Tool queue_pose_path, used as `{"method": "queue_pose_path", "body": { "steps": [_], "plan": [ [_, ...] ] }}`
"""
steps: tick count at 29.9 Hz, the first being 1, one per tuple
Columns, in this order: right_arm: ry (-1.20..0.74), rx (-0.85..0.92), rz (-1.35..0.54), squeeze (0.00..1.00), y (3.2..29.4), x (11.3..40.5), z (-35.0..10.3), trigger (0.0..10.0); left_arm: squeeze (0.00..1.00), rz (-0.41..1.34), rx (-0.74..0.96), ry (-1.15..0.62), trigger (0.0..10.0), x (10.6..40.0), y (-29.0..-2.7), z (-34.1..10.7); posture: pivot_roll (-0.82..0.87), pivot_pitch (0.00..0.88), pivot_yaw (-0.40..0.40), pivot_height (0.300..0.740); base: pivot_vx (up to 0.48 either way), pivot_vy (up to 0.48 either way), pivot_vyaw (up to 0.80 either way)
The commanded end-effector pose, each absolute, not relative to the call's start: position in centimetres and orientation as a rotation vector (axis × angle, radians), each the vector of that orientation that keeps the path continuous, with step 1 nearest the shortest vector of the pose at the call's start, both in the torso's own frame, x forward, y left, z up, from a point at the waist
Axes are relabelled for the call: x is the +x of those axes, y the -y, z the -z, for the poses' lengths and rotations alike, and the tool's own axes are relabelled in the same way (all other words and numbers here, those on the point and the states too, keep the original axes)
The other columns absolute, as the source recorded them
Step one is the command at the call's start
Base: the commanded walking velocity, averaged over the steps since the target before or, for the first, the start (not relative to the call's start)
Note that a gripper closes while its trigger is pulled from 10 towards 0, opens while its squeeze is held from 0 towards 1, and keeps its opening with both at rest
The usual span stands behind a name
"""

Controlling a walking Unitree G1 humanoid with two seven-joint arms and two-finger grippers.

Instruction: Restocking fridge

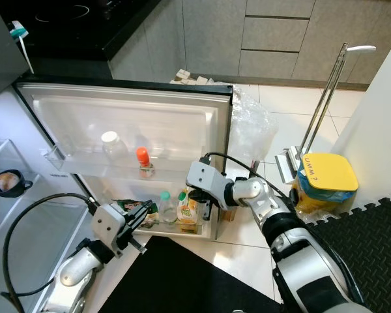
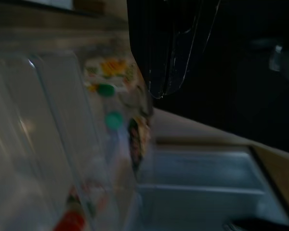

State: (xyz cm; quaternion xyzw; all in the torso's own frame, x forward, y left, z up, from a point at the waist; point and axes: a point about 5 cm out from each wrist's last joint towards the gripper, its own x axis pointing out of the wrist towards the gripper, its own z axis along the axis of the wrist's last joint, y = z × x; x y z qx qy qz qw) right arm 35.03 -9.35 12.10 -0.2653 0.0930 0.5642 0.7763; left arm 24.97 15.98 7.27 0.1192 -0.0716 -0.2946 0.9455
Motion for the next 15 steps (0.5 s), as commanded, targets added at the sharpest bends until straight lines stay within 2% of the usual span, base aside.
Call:
{"method": "queue_pose_path", "body": {
  "steps": [1,3,7,11,15],
  "plan": [
    [-0.098,-0.423,-1.238,0.00,8.5,35.6,-14.7,10.0,0.00,0.584,0.266,0.141,10.0,24.9,-16.6,-7.5,-0.10,0.118,-0.007,0.740,0.000,0.000,0.00],
    [0.035,-0.296,-1.189,0.00,8.0,36.8,-18.3,10.0,0.00,0.558,0.259,0.154,10.0,25.2,-16.9,-7.8,-0.10,0.122,-0.010,0.740,0.000,0.000,0.00],
    [0.103,-0.246,-1.145,0.00,7.8,37.6,-20.4,10.0,0.00,0.542,0.253,0.162,10.0,25.3,-17.0,-8.1,-0.10,0.127,-0.014,0.740,0.000,0.000,0.00],
    [0.149,-0.318,-1.060,0.00,7.3,38.6,-22.0,10.0,0.00,0.507,0.247,0.184,10.0,25.6,-17.3,-8.7,-0.09,0.140,-0.039,0.740,0.000,0.000,0.00],
    [0.081,-0.405,-1.051,0.00,6.7,38.5,-20.1,10.0,0.00,0.508,0.243,0.205,10.0,25.7,-16.8,-9.3,-0.06,0.152,-0.065,0.740,0.000,0.000,0.00]
  ]
}}
